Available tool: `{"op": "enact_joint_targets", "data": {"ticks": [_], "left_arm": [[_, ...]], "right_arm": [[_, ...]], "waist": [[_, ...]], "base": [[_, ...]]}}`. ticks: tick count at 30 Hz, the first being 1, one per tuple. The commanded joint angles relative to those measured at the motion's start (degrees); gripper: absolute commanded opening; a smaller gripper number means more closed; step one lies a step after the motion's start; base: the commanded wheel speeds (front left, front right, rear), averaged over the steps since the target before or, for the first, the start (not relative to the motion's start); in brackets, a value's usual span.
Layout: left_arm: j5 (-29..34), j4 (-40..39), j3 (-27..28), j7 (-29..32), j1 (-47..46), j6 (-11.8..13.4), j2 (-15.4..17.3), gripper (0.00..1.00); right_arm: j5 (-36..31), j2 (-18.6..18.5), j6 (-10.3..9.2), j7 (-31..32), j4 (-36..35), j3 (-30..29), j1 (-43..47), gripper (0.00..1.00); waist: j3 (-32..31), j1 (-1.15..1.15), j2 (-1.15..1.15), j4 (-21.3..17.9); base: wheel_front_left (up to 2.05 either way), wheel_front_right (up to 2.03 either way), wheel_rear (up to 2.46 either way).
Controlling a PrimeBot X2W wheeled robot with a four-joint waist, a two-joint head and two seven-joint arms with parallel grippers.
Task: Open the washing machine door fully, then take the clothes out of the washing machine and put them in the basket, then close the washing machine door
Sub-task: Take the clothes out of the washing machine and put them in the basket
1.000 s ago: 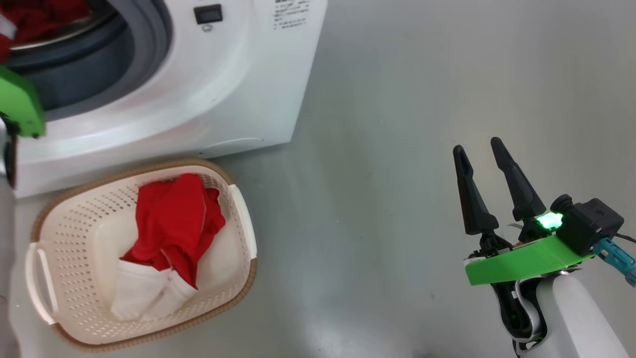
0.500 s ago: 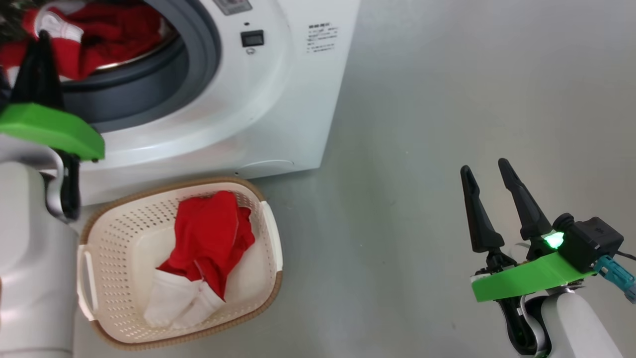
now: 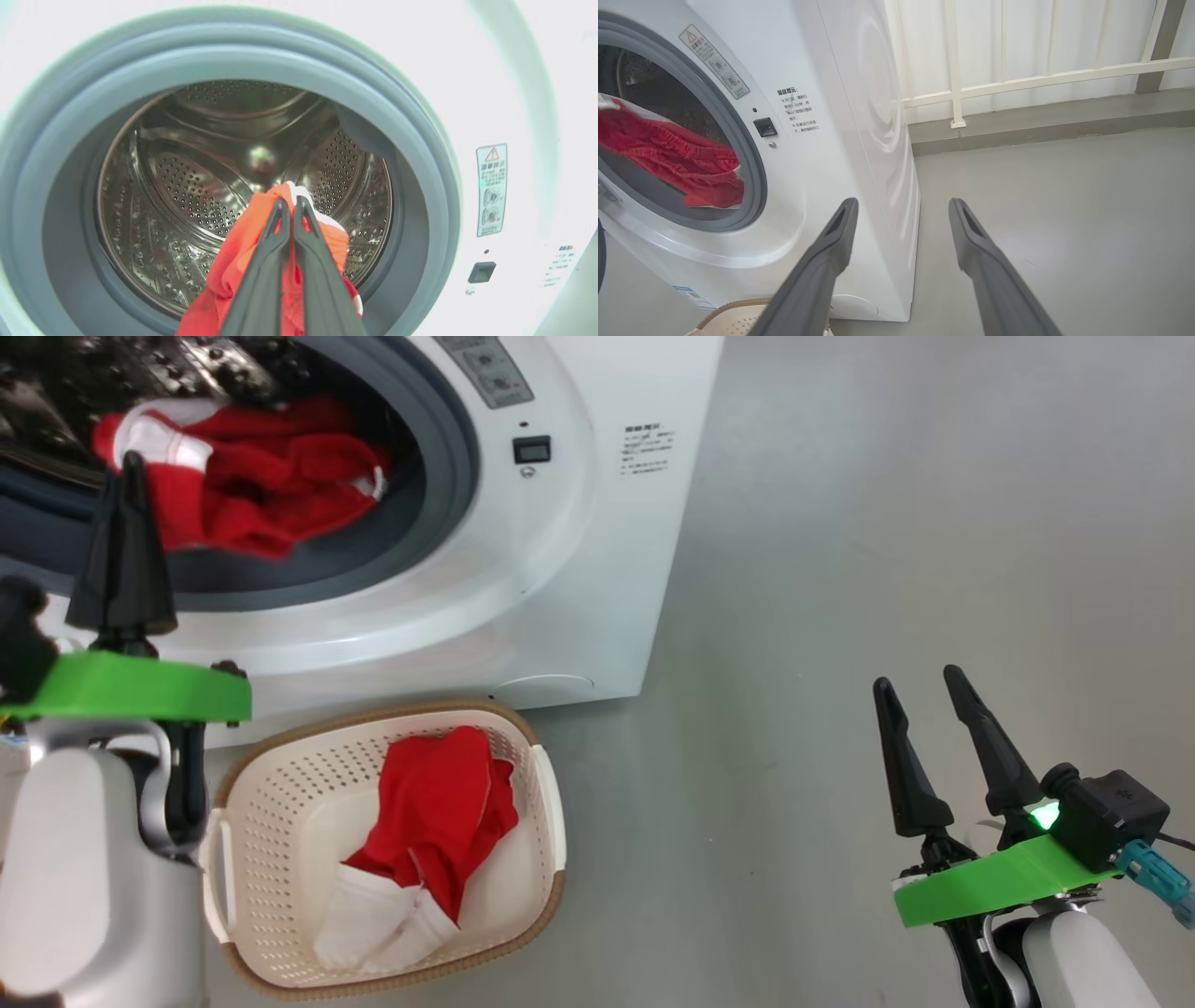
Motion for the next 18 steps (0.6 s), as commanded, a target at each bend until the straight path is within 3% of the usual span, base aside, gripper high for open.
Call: {"op": "enact_joint_targets", "data": {"ticks": [1,18], "left_arm": [[0.4,-4.3,2.4,-0.4,1.9,-0.2,1.2,0.00],[1.7,-25.2,2.9,-0.4,19.2,-0.4,-2.2,0.00]], "right_arm": [[-0.7,0.0,0.36,-0.4,-1.4,1.0,0.5,1.00],[-1.5,0.0,0.36,-0.4,-1.5,-0.4,4.2,1.00]], "waist": [[-0.9,0.00,0.00,0.9],[-6.0,0.00,0.00,2.0]], "base": [[0.00,0.00,0.00],[0.00,0.00,0.00]]}}
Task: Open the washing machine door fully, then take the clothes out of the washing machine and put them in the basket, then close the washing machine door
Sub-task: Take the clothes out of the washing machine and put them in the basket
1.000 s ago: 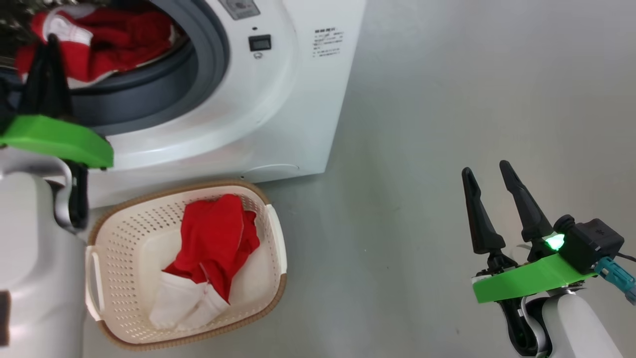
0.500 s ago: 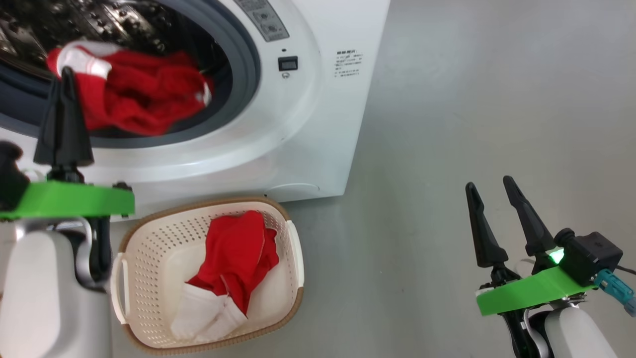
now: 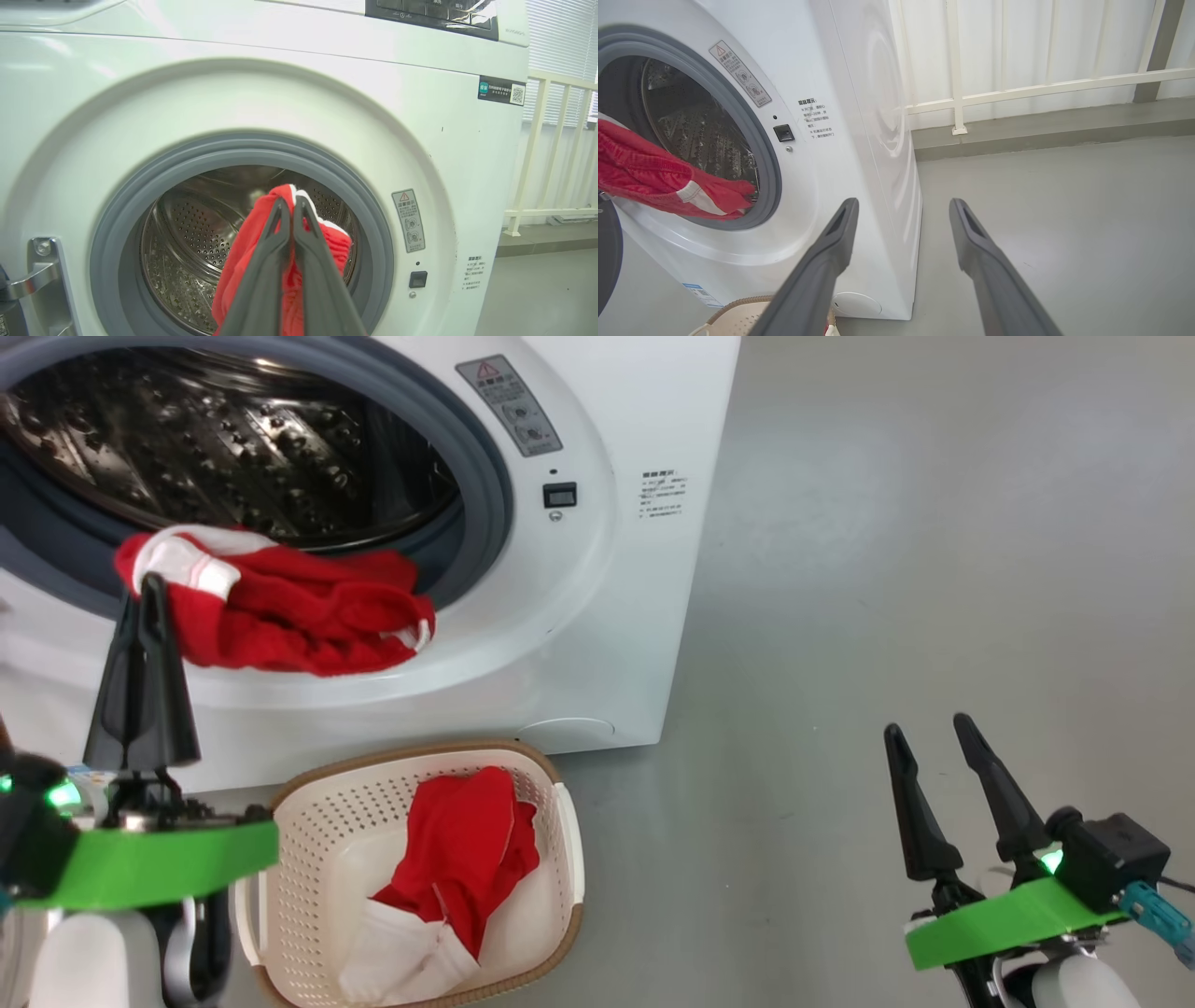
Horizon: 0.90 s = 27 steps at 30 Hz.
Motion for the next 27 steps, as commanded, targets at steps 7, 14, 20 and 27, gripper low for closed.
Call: {"op": "enact_joint_targets", "data": {"ticks": [7,14,20,27], "left_arm": [[0.2,-8.7,-0.6,-0.3,5.4,0.8,0.5,0.00],[-0.9,-3.5,-3.8,-0.3,9.1,1.6,0.5,0.00],[-1.7,4.8,-5.7,-0.3,9.5,1.9,0.5,0.00],[1.6,15.9,-7.3,-0.3,5.9,0.8,0.5,0.00]], "right_arm": [[-0.8,0.0,0.36,-0.4,-1.7,0.5,1.2,1.00],[-0.7,0.0,0.36,-0.4,-1.4,1.0,1.3,1.00],[-0.7,0.0,0.36,-0.4,-1.7,1.6,0.8,1.00],[-0.4,0.0,0.36,-0.4,-2.3,1.9,-0.9,1.00]], "waist": [[-0.8,0.00,0.00,0.6],[-1.5,0.00,0.00,0.3],[-0.2,0.00,0.00,-0.1],[4.6,0.00,0.00,-0.9]], "base": [[0.00,0.00,0.00],[0.00,0.00,0.00],[0.00,0.00,0.00],[0.00,0.00,0.00]]}}
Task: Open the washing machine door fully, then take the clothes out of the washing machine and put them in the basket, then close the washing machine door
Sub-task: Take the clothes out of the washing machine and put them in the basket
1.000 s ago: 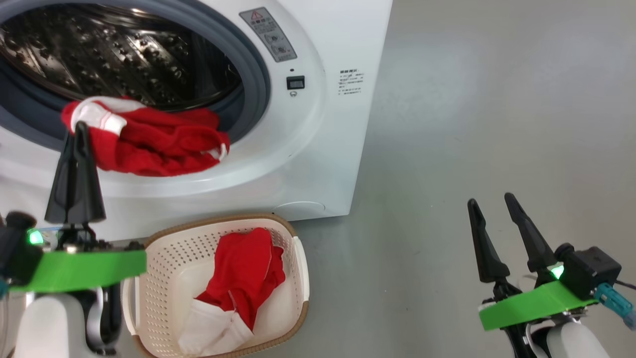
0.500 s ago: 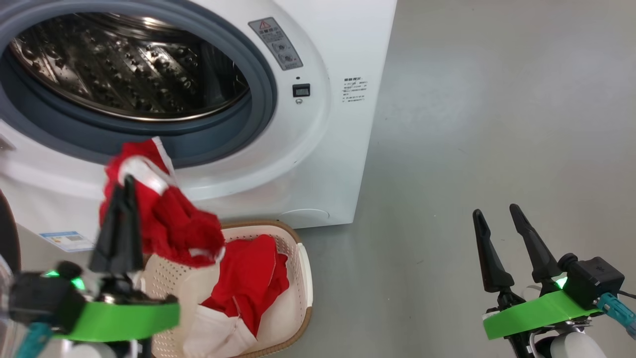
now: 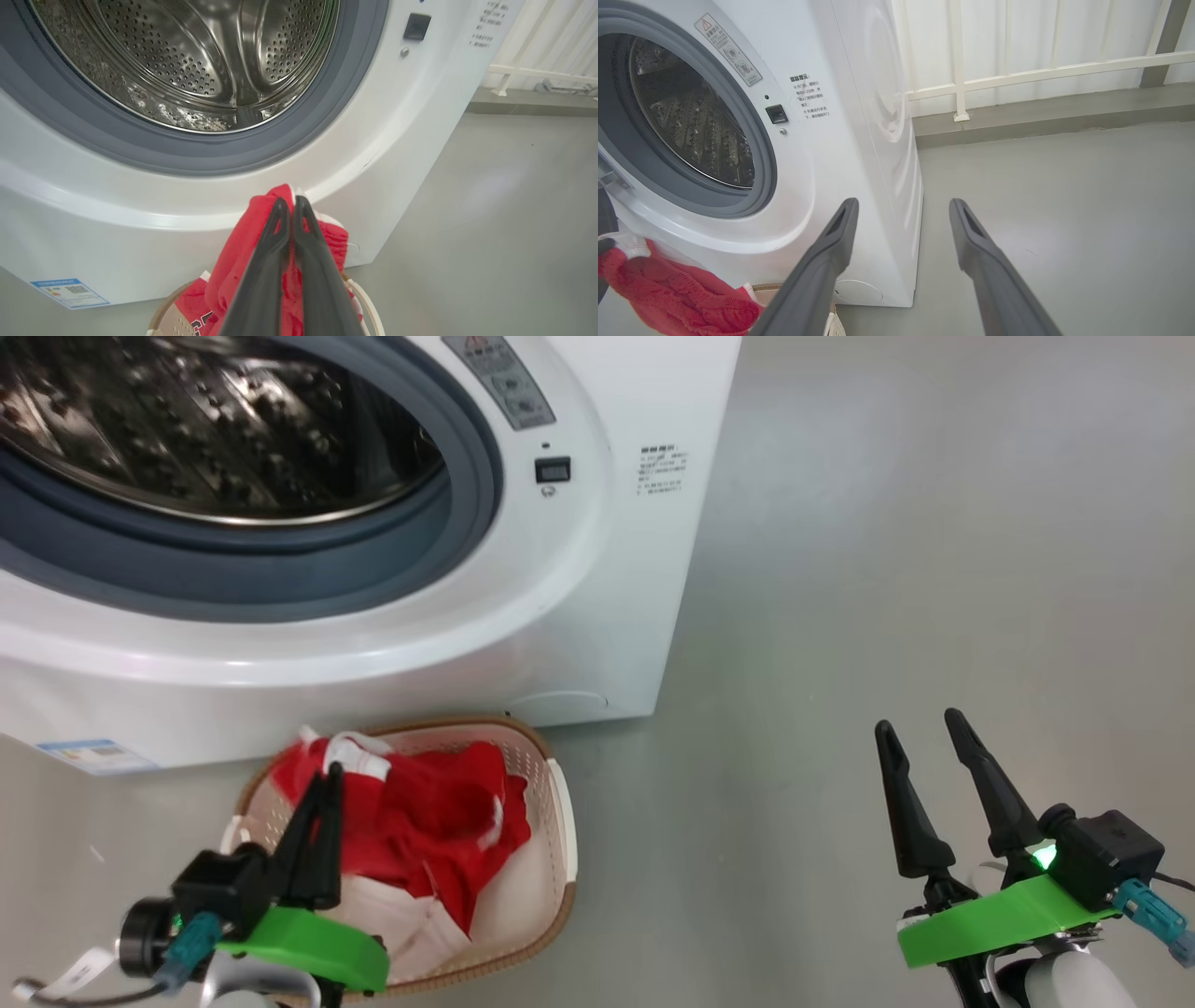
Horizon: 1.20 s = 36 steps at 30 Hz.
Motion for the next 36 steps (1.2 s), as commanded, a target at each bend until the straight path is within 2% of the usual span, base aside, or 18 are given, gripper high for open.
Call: {"op": "enact_joint_targets", "data": {"ticks": [1,12,18,25,36], "left_arm": [[1.3,0.4,1.3,-0.3,-2.3,-0.4,0.6,0.00],[3.4,19.5,0.0,-0.3,-11.0,-1.3,1.8,0.00],[5.2,28.9,-2.6,-0.3,-18.2,-1.3,4.0,0.00],[4.4,35.1,-2.6,-0.3,-24.6,-1.4,5.0,0.00],[4.3,41.2,-3.5,-0.3,-30.7,-1.4,6.0,0.00]], "right_arm": [[-0.3,0.0,0.36,-0.4,-1.6,1.4,-1.7,1.00],[0.5,0.0,0.36,-0.4,-2.3,2.0,-5.3,1.00],[0.9,0.0,0.36,-0.4,-3.0,2.7,-8.1,1.00],[0.8,0.0,0.36,-0.4,-4.1,3.0,-11.0,1.00],[0.2,0.0,0.36,-0.4,-5.1,3.5,-13.6,1.00]], "waist": [[2.6,0.00,0.00,-0.7],[10.5,0.00,0.00,-2.4],[17.0,0.00,0.00,-3.0],[23.2,0.00,0.00,-3.4],[28.7,0.00,0.00,-3.7]], "base": [[0.00,0.00,0.00],[0.00,0.00,0.00],[0.00,0.00,0.00],[0.00,0.00,0.00],[0.00,0.00,0.00]]}}
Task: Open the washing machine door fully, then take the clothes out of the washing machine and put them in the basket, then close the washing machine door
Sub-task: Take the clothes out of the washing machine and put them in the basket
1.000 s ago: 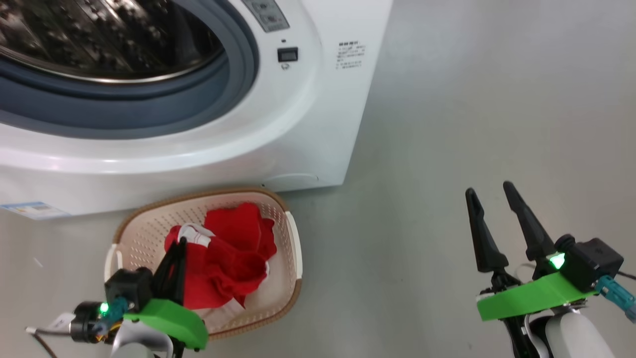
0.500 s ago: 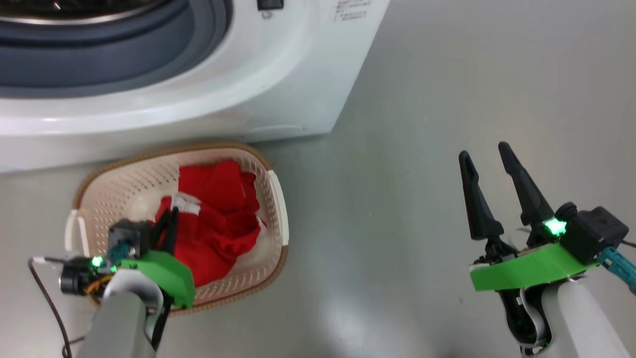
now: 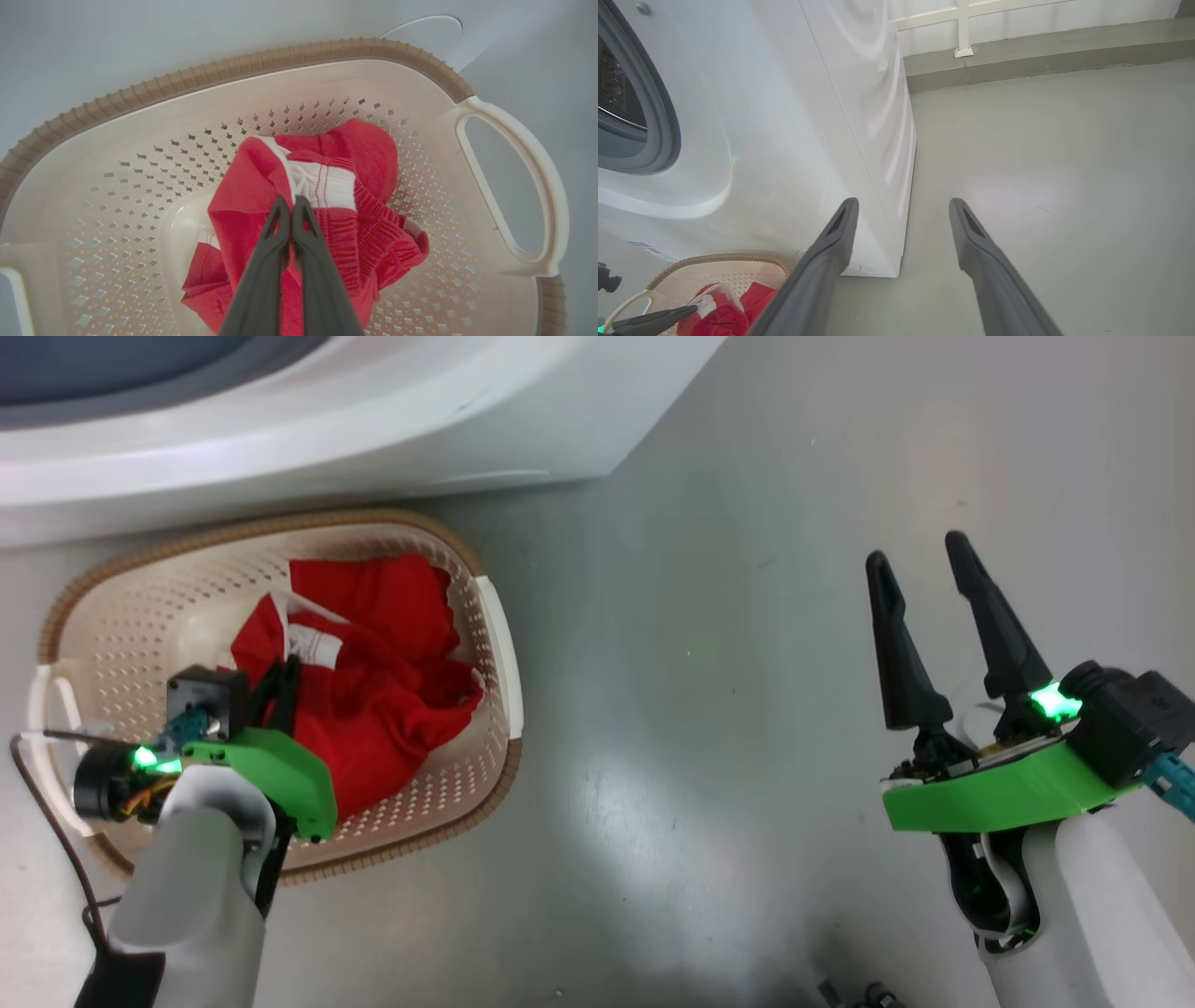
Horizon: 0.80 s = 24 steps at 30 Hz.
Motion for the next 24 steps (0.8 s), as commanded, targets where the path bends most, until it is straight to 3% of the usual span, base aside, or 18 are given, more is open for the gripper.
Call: {"op": "enact_joint_targets", "data": {"ticks": [1,6,8,13,14,15,17,24], "left_arm": [[-0.5,0.2,0.8,-0.3,-0.1,-0.3,1.9,0.00],[-1.4,3.3,0.6,-0.3,-2.2,-0.3,1.9,0.01],[-1.7,5.0,0.5,-0.3,-3.1,-0.3,1.9,0.21],[-2.6,7.1,0.4,-0.3,-4.3,-0.3,1.9,0.46],[-2.9,7.2,0.5,-0.3,-4.4,-0.3,1.8,0.58],[-3.2,7.1,0.6,-0.3,-4.3,-0.3,1.7,0.80],[-3.7,7.0,0.5,-0.3,-3.9,-0.3,1.5,1.00],[-6.5,6.0,0.7,-0.3,-0.7,-0.3,0.6,1.00]], "right_arm": [[-0.4,0.1,0.36,-0.4,-1.7,1.5,-0.4,1.00],[-0.6,0.1,0.36,-0.4,-1.8,1.7,-0.9,1.00],[-0.7,0.1,0.36,-0.4,-1.9,1.8,-1.1,1.00],[-0.8,0.1,0.36,-0.4,-1.5,1.8,-1.4,1.00],[-0.9,0.1,0.36,-0.4,-1.4,1.8,-1.3,1.00],[-0.9,0.1,0.36,-0.4,-1.3,1.7,-1.3,1.00],[-1.0,0.1,0.36,-0.4,-1.2,1.7,-1.1,1.00],[-1.4,0.1,0.36,-0.4,0.0,1.9,-0.4,1.00]], "waist": [[2.3,0.00,0.00,-0.3],[3.4,0.00,0.00,-0.2],[3.6,0.00,0.00,-0.2],[3.2,0.00,0.00,0.0],[3.0,0.00,0.00,0.1],[2.6,0.00,0.00,0.3],[1.8,0.00,0.00,0.6],[-2.4,0.00,0.00,1.7]], "base": [[0.00,0.00,0.00],[0.00,0.00,0.00],[0.00,0.00,0.00],[0.00,0.00,0.00],[0.00,0.00,0.00],[0.00,0.00,0.00],[0.00,0.00,0.00],[0.00,0.00,0.00]]}}
